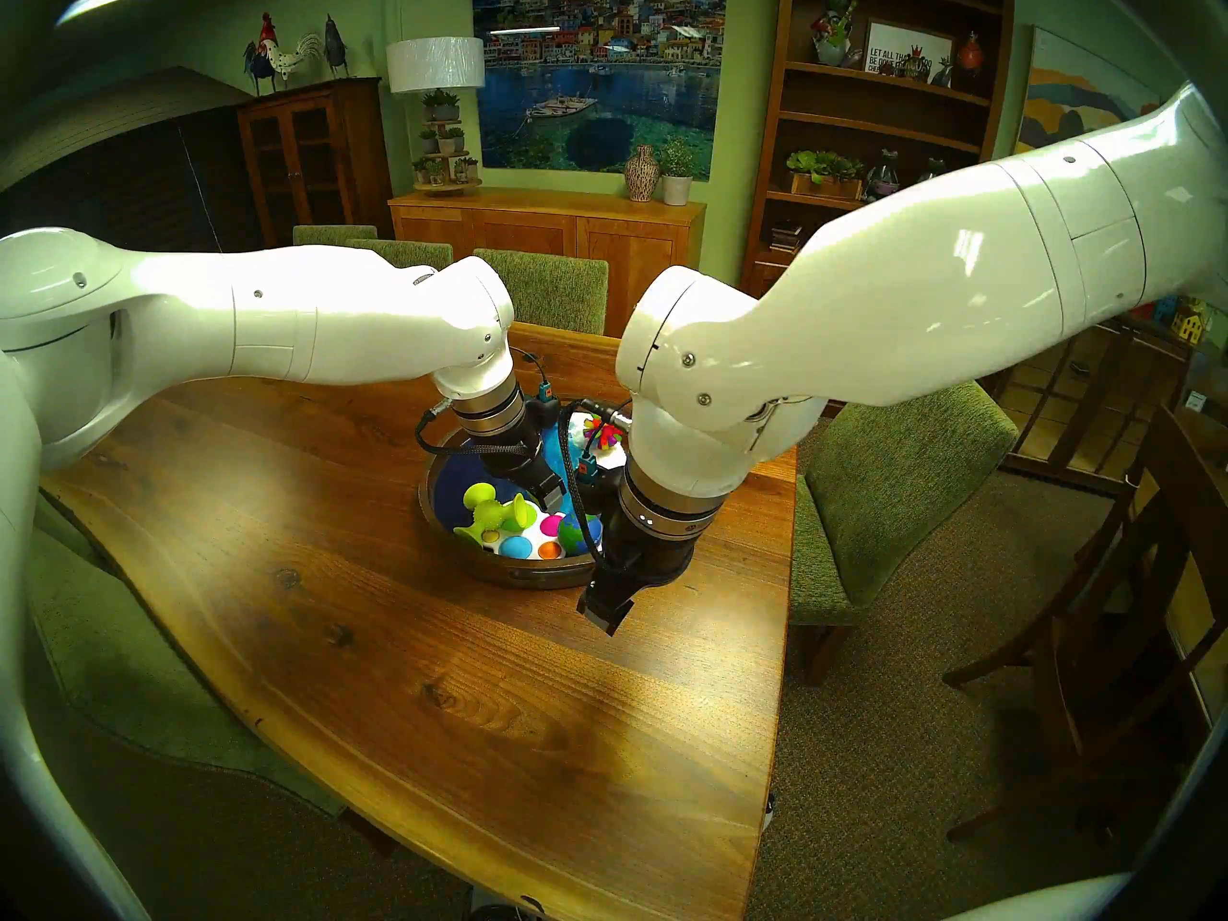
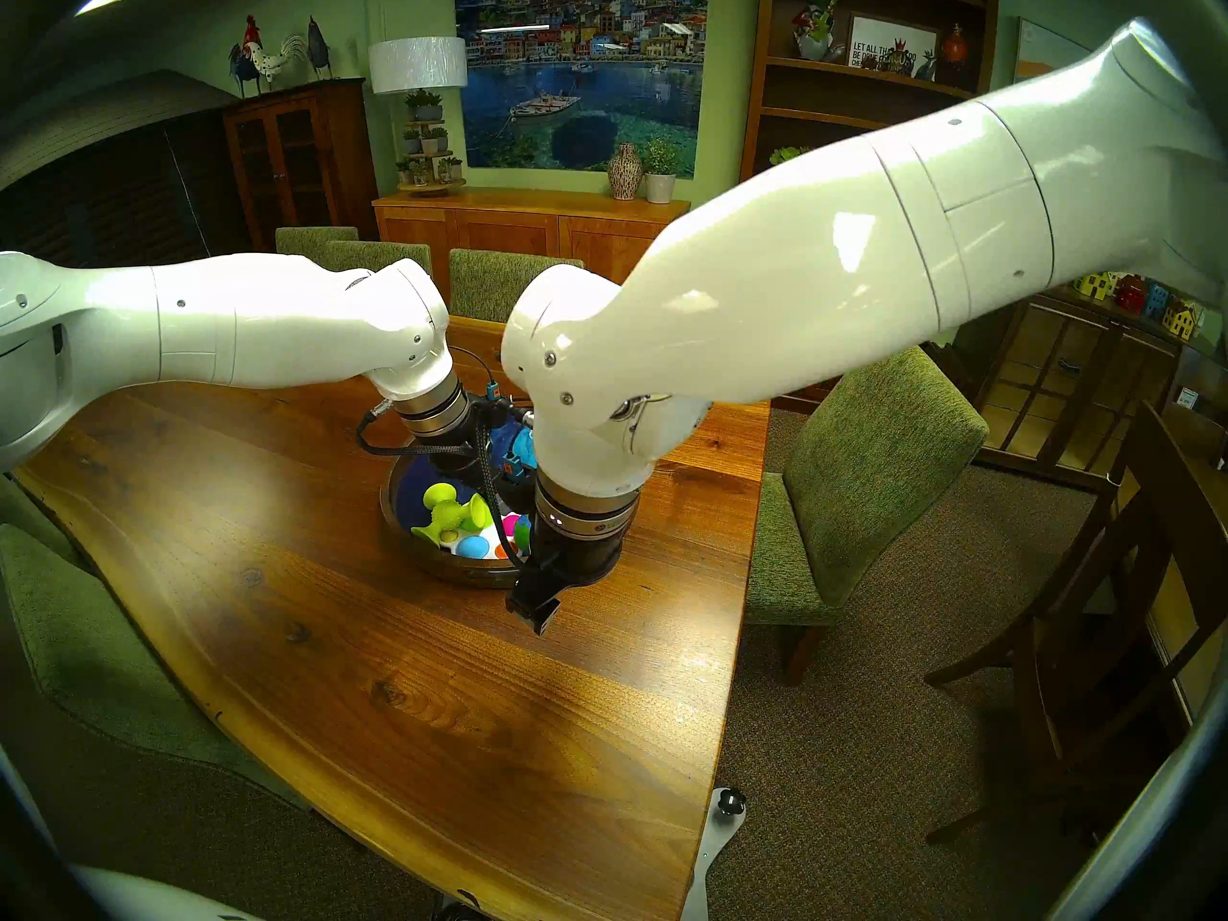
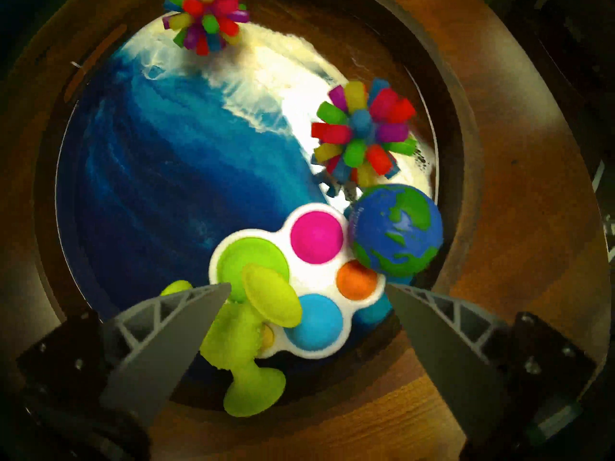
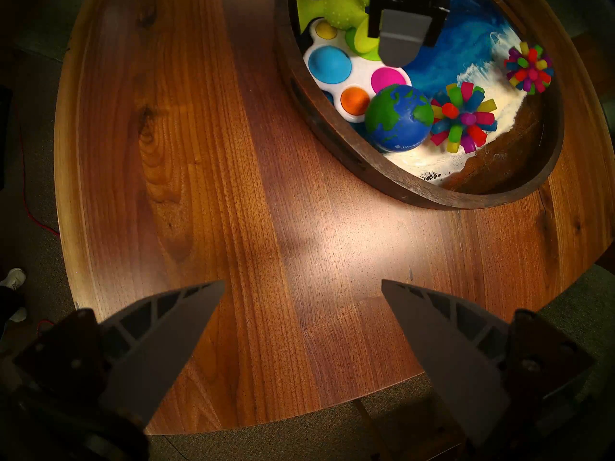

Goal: Put toys in center tray

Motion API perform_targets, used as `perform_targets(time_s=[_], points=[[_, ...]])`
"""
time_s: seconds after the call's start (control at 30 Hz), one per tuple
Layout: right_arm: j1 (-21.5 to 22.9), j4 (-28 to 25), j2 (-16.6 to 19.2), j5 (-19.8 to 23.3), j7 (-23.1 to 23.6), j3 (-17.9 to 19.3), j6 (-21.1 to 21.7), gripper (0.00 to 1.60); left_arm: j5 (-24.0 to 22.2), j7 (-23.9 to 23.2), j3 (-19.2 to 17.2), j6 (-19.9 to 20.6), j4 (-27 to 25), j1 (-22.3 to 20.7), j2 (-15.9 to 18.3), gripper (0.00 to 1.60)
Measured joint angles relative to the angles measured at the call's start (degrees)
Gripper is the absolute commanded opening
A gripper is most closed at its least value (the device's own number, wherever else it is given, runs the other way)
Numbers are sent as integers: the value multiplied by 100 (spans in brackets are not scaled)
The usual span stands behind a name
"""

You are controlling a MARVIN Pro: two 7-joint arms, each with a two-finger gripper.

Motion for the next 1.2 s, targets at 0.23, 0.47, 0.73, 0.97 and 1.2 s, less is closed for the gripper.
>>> perform_targets(time_s=[0.23, 0.47, 0.73, 0.97, 1.2], points=[[-1, 1, -1, 0, 0, 0, 0, 160, 214, -69, 129, 30, -736, -263, 457, 160], [-2, 2, -1, -1, 0, -3, -1, 160, 369, -95, 477, 30, -1248, -523, 904, 160], [-3, 3, -3, -2, 1, -5, -1, 160, 511, -136, 877, 30, -1593, -851, 1507, 160], [-3, 4, -5, -3, 1, -6, -1, 160, 621, -204, 1011, 31, -1937, -1124, 1996, 160], [-3, 4, -5, -4, 1, -7, -1, 160, 768, -301, 1162, 31, -2425, -1402, 2457, 160]])
